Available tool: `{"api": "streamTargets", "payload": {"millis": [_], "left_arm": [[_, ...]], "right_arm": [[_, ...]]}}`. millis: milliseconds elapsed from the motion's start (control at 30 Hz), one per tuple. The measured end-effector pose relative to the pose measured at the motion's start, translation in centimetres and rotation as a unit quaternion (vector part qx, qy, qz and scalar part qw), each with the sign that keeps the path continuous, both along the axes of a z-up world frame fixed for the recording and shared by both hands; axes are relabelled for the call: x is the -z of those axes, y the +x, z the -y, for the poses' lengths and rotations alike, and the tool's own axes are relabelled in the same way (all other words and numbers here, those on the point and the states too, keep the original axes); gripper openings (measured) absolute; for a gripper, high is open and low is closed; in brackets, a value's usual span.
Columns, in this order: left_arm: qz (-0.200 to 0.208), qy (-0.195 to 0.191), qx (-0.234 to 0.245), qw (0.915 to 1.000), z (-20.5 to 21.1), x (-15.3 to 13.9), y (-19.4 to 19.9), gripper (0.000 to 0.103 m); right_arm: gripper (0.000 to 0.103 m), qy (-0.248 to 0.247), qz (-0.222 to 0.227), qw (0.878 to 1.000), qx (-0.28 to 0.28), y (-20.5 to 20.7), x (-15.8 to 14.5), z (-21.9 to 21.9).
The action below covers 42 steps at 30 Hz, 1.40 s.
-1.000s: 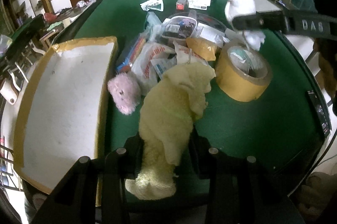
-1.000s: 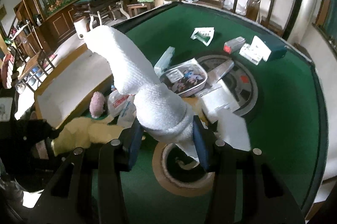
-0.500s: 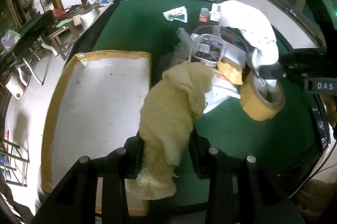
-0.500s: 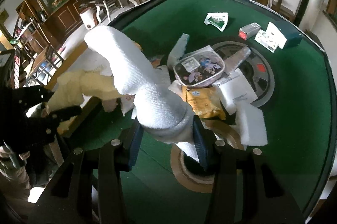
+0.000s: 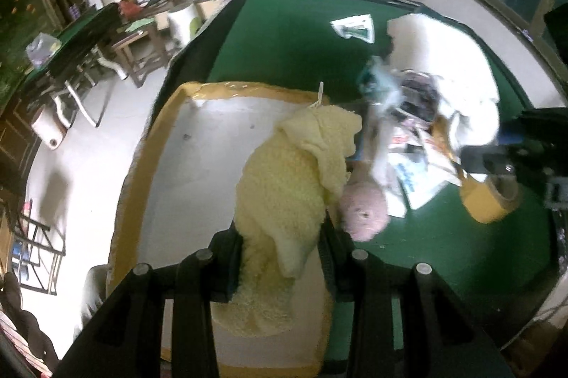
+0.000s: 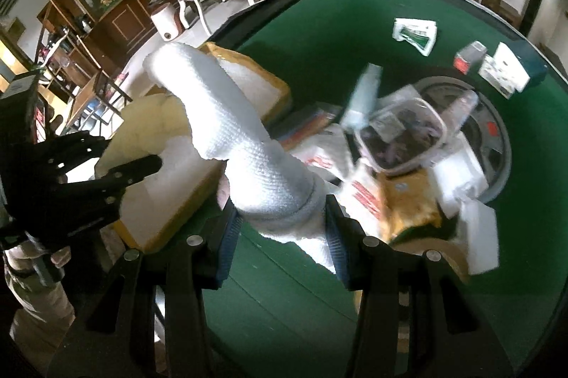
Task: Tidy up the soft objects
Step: 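Carry the yellow cloth and white foam wrap with both grippers over the box, then lower both items into the box and open both grippers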
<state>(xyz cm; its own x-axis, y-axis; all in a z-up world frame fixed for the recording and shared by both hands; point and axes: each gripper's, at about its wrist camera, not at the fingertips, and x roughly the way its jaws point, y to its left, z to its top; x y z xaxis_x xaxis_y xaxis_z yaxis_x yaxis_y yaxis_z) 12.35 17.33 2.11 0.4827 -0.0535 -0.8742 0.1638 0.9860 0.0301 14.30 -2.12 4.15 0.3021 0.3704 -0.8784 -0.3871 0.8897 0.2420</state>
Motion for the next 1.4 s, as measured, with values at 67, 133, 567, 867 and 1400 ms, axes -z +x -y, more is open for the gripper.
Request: {"api": "streamTargets", "payload": {"millis": [67, 133, 567, 867, 1400], "left_arm": [[-0.005, 0.002, -0.012, 0.9999, -0.8, 0.5, 0.6, 0.037], [-0.010, 0.003, -0.019, 0.9998, -1.4, 0.8, 0.9, 0.037], [-0.046, 0.005, -0.057, 0.9973, -3.5, 3.4, 3.9, 0.037], [-0.053, 0.006, -0.068, 0.9963, -4.0, 4.1, 4.5, 0.037], [-0.059, -0.002, -0.071, 0.9958, -4.2, 4.4, 5.2, 0.037]], "right_arm": [[0.045, 0.006, -0.007, 1.000, -0.005, 0.4, 0.0, -1.1], [0.045, 0.011, -0.014, 1.000, -0.008, 0.9, 0.1, -1.8], [0.045, 0.056, -0.073, 0.996, 0.009, 5.9, 2.3, -8.0], [0.045, 0.049, -0.060, 0.997, 0.007, 7.6, 3.5, -11.6], [0.046, 0.043, -0.087, 0.995, 0.021, 10.6, 6.9, -12.9]]}}
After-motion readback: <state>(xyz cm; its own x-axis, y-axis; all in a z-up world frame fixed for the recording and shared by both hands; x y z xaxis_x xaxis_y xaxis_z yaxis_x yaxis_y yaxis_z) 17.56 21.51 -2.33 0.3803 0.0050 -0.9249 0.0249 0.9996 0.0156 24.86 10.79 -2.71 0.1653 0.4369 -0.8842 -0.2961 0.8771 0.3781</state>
